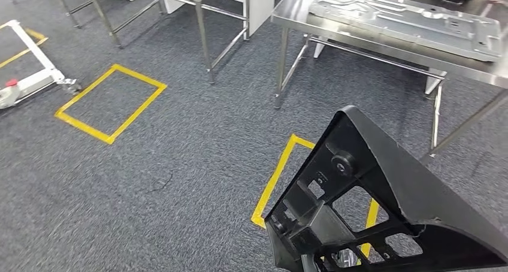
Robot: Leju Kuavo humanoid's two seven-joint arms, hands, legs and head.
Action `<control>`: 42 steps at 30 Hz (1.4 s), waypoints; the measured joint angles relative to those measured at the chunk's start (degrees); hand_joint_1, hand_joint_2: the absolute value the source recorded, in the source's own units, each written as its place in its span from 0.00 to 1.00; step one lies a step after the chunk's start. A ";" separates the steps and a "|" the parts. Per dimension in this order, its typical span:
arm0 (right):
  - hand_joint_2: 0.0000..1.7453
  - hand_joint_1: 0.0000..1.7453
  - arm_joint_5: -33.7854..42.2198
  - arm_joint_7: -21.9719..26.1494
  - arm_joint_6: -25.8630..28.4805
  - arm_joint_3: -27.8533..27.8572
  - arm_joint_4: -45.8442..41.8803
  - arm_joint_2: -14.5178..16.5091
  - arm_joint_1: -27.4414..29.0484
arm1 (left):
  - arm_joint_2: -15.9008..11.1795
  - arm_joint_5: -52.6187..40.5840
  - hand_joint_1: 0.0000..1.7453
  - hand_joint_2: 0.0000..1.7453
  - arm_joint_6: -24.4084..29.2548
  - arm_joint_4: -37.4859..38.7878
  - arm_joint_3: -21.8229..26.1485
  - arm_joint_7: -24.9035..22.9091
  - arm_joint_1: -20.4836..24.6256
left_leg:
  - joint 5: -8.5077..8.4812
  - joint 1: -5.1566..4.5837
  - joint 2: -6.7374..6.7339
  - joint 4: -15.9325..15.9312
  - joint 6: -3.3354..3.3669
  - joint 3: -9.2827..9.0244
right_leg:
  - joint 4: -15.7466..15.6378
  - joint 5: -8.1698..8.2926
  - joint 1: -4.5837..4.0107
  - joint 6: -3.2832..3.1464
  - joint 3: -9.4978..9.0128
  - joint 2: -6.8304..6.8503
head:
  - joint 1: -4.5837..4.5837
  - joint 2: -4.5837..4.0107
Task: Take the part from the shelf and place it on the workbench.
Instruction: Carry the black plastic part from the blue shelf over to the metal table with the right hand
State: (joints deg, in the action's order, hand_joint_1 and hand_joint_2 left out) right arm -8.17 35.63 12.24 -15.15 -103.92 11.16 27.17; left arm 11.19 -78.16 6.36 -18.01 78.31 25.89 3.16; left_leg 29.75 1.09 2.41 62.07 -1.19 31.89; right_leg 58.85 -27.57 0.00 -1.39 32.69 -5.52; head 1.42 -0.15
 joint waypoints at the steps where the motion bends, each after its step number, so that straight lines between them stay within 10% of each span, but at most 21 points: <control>1: 1.00 1.00 0.03 0.01 0.00 0.00 0.00 0.01 -0.02 | -0.03 -0.02 0.00 0.00 -0.01 0.00 -0.01 0.00 0.00 | -0.42 0.04 0.86 -1.84 0.23 -0.66 | 0.33 -0.11 0.01 0.31 0.25 -0.60 | 0.00 0.00; 4: 1.00 1.00 0.08 0.02 0.00 0.01 -0.01 0.03 0.12 | 0.05 -0.12 0.00 0.00 -0.03 0.01 -0.03 0.08 0.18 | -0.41 -0.04 0.20 -2.92 1.34 -1.07 | 0.53 0.03 0.13 1.31 0.89 -1.93 | 0.01 0.00; 8: 1.00 1.00 0.09 0.03 0.13 0.02 -0.01 0.01 0.01 | 0.14 -0.40 0.00 0.00 -0.01 0.02 -0.04 0.37 0.15 | -0.84 0.20 -2.48 -3.61 2.57 -1.34 | 8.11 -4.41 0.07 2.55 4.67 3.76 | -0.02 0.00; 11: 1.00 1.00 0.10 0.01 0.23 0.02 0.09 0.01 -0.03 | 0.11 -0.42 0.00 0.00 0.00 0.02 -0.04 0.38 -0.05 | -0.55 0.09 -4.84 -3.61 2.64 -1.45 | 16.05 -6.90 0.63 3.22 8.88 5.24 | -0.02 0.00; 15: 1.00 1.00 0.14 -0.05 0.26 0.02 0.20 0.01 -0.03 | 0.20 -0.44 0.00 0.00 -0.02 0.02 -0.04 0.36 0.11 | 0.24 -0.01 -7.30 -3.62 2.01 -2.50 | 3.89 -0.45 0.53 2.75 2.67 8.14 | -0.02 0.00; 19: 1.00 1.00 0.15 -0.18 0.28 0.02 0.16 0.01 -0.01 | 0.20 -0.46 0.00 0.00 -0.03 0.02 -0.05 0.29 0.41 | 0.81 -0.26 -9.23 -4.17 0.64 -3.54 | 0.01 0.17 -0.21 1.39 0.83 8.40 | -0.01 0.00; 22: 1.00 1.00 0.07 -0.31 0.33 0.02 0.13 0.02 0.00 | 0.17 -0.46 0.00 0.00 -0.10 0.02 -0.08 0.30 0.51 | 3.16 -0.08 -6.67 -1.16 -0.12 -2.96 | -1.20 0.67 0.32 0.30 -0.03 6.52 | 0.01 0.00; 26: 1.00 1.00 -0.70 -0.89 1.34 -0.02 0.21 0.03 -0.17 | 0.14 -0.36 0.00 0.00 -0.38 0.02 -0.09 0.63 0.11 | 7.91 0.04 -2.87 11.45 -0.37 3.70 | -1.19 0.41 0.20 -0.51 -0.34 4.31 | 0.01 0.00; 31: 1.00 1.00 -1.99 -1.48 2.70 -0.08 0.29 0.03 -0.12 | -0.07 0.19 0.00 0.00 -1.10 0.02 -0.07 1.44 0.23 | -0.42 -0.12 -2.07 -1.14 0.45 -0.26 | 0.15 -0.91 -0.03 0.24 -0.67 2.68 | 0.01 0.00; 37: 1.00 1.00 -2.14 -1.52 3.21 -0.23 0.26 0.03 -0.08 | 0.06 0.27 0.00 0.00 -1.09 0.03 -0.07 1.54 0.27 | -0.66 -0.03 -2.18 -3.38 2.40 -1.23 | 2.26 -2.42 0.12 2.13 0.33 3.50 | -0.01 0.00; 40: 1.00 1.00 -2.15 -1.52 3.27 -0.24 0.28 0.02 -0.15 | 0.07 0.35 0.00 0.00 -1.09 0.03 -0.06 1.44 0.20 | -0.45 0.10 -2.70 -3.65 2.83 -1.66 | 11.96 -6.61 0.56 3.05 5.65 4.91 | -0.01 0.00; 42: 1.00 1.00 -2.15 -1.53 3.37 -0.24 0.32 -0.01 -0.10 | 0.05 0.38 0.00 0.00 -1.09 0.04 -0.05 1.37 0.14 | -0.02 0.11 -2.98 -3.64 2.77 -2.09 | 15.48 -6.41 0.87 3.37 8.26 5.16 | -0.01 0.00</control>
State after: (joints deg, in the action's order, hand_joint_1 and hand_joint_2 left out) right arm -10.33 34.10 15.61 -15.39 -103.60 11.16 27.07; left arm 11.24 -77.78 5.27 -17.97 78.26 27.26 3.30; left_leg 29.73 1.19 -0.57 58.43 1.58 29.80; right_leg 74.33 -33.98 0.87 1.98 40.94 -0.36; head 1.40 -0.15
